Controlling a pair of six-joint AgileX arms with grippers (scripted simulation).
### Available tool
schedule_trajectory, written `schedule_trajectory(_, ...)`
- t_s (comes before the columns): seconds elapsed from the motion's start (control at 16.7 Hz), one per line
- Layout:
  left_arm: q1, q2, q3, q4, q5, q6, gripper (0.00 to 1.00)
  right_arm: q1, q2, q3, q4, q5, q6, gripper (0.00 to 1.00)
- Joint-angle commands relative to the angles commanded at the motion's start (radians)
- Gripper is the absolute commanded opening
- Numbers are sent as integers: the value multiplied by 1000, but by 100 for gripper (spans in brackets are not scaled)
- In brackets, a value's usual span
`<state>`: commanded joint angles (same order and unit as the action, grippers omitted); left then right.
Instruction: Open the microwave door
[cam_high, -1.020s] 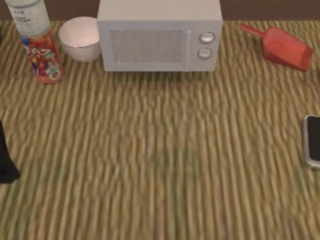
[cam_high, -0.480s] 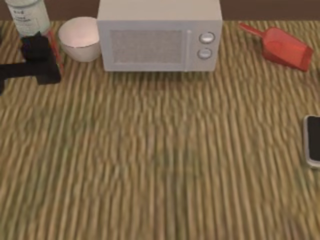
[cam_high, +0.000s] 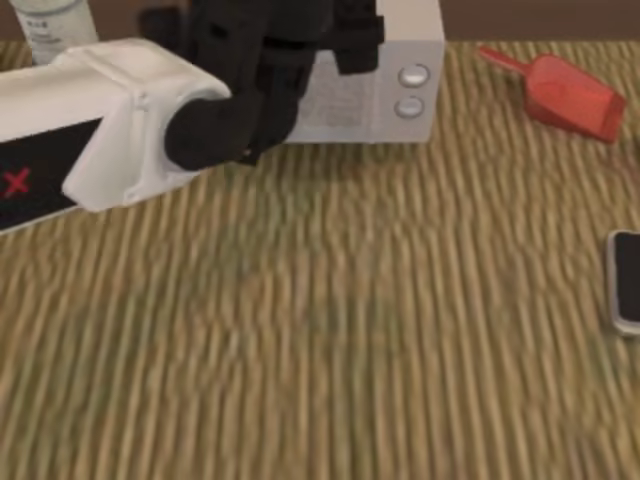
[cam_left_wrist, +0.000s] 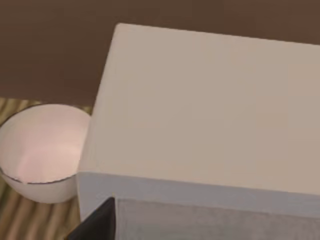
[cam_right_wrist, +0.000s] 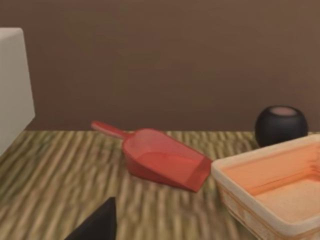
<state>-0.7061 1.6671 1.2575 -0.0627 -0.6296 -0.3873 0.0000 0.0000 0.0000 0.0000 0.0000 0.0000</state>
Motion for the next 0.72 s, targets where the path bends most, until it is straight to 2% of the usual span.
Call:
schedule_trajectory(0.18, -85, 193, 137, -20, -74, -40, 100, 0, 0, 0, 0, 0, 0, 100)
schedule_trajectory(0.36, -136, 306, 213, -39, -117, -60, 100, 0, 0, 0, 0, 0, 0, 100)
schedule_trajectory(0.72, -143, 329, 224, -44, -125, -63, 100, 0, 0, 0, 0, 0, 0, 100)
